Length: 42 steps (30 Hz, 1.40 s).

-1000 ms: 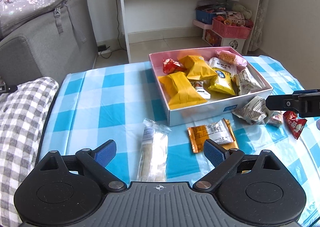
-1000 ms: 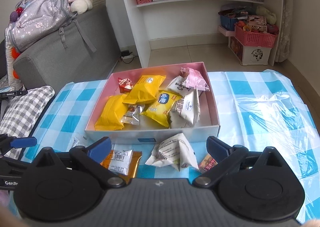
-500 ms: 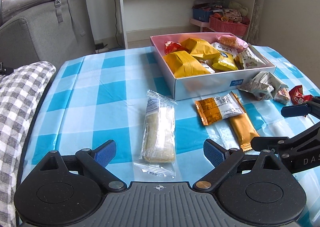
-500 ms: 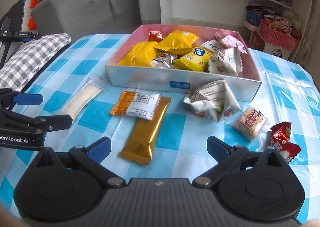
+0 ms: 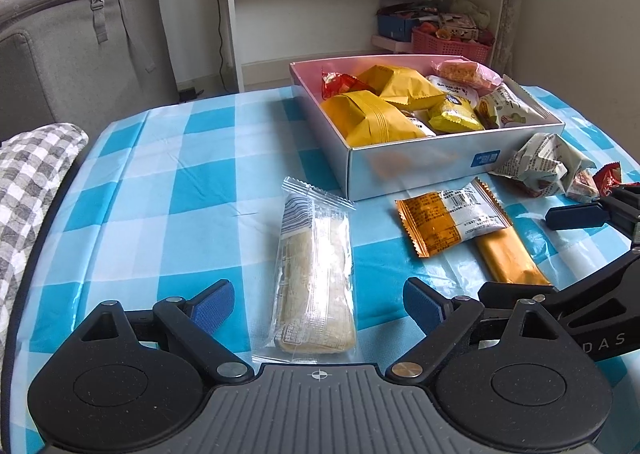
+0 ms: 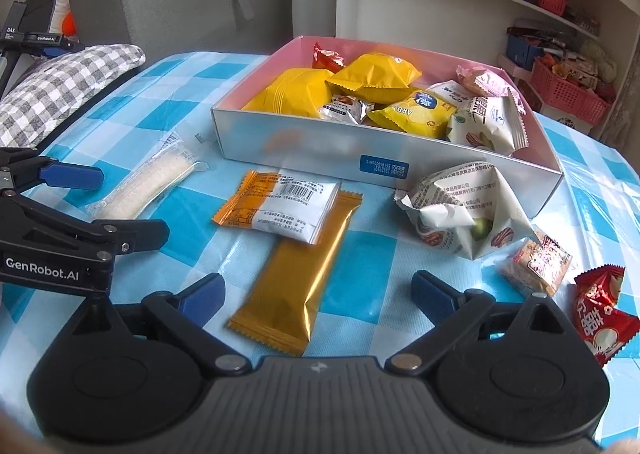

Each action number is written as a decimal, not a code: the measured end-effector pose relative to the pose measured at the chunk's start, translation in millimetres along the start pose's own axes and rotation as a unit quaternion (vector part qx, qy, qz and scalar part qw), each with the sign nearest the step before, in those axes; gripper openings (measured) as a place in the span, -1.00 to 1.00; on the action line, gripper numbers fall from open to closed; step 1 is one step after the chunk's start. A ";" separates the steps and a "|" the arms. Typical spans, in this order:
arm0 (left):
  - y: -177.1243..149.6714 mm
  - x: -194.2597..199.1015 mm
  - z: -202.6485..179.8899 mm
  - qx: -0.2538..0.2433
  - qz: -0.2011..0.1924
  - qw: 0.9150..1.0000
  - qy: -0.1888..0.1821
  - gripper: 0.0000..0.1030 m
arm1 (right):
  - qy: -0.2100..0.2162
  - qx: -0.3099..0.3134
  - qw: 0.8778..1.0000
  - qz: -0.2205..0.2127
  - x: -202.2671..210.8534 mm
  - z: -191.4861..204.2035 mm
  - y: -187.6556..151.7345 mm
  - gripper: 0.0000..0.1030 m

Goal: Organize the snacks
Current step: 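Grasp the clear bread packet with the left gripper while the right grasps the gold wafer bar, then carry the bread packet and gold wafer bar over the pink box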

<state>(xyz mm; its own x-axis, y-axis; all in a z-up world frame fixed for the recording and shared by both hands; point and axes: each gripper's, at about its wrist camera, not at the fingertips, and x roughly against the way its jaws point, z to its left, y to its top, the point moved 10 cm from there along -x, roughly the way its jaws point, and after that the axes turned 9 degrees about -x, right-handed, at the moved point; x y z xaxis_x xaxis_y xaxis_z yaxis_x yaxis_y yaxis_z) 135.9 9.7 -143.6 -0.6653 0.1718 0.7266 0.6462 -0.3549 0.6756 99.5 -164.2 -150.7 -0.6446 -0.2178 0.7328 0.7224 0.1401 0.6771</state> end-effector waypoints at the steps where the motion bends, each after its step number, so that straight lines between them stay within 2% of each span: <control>1: 0.6 -1.0 -0.1 -0.001 0.001 1.000 0.000 0.71 | -0.001 0.003 1.000 -0.002 -0.9 0.8 0.9 0.91; 3: 1.6 -3.5 0.4 0.001 0.003 1.000 0.000 0.59 | -0.003 0.010 1.000 -0.005 -2.1 1.6 2.5 0.87; 7: 2.6 -8.1 3.2 0.011 0.012 1.000 0.005 0.36 | -0.008 0.028 0.999 -0.014 -2.6 1.7 5.9 0.64; 9: 4.6 -7.8 3.8 0.016 0.012 1.000 0.002 0.13 | -0.006 0.035 0.999 -0.016 -1.9 1.5 6.7 0.53; 10: 5.4 -7.5 4.0 0.020 0.013 1.000 0.001 0.08 | -0.008 0.038 0.999 -0.017 -1.4 0.9 7.6 0.43; 12: 6.6 -6.8 4.3 0.025 0.015 1.000 0.001 -0.20 | -0.009 0.044 0.999 -0.020 -0.4 0.3 9.5 0.22; 14: 7.1 -5.9 4.5 0.030 0.020 0.999 -0.002 -0.26 | -0.016 0.057 0.998 -0.021 0.6 0.0 10.4 -0.13; 16: 6.6 -3.1 4.0 0.035 0.027 0.999 -0.007 -0.34 | -0.021 0.081 0.996 -0.022 2.9 1.6 8.8 -0.40; 17: 6.3 -0.9 3.3 0.038 0.030 0.999 -0.011 -0.37 | -0.021 0.091 0.995 -0.020 4.5 1.9 7.1 -0.46; 20: 8.0 3.5 3.5 0.052 0.038 0.998 -0.013 -0.38 | -0.017 0.096 0.995 -0.013 8.5 1.9 3.6 -0.49; 29: 9.2 23.1 -0.3 0.064 0.039 0.997 -0.032 -0.40 | 0.002 0.029 0.999 0.024 19.1 -0.2 6.6 -0.51; 34: 9.6 34.7 4.2 0.074 0.036 0.996 -0.037 -0.40 | 0.020 0.003 1.000 0.021 33.8 3.0 13.0 -0.51; 42: 21.1 47.1 3.8 0.082 0.018 0.995 -0.049 -0.41 | 0.024 -0.038 0.999 0.001 53.5 -5.3 28.0 -0.51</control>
<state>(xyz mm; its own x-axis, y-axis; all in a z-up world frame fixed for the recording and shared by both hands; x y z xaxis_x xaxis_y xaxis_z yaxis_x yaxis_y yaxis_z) 119.5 13.8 -94.6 -0.6064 0.2538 0.7536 0.7260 -0.2098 0.6549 86.5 -177.1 -92.9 -0.6320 -0.2649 0.7283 0.7413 0.0674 0.6678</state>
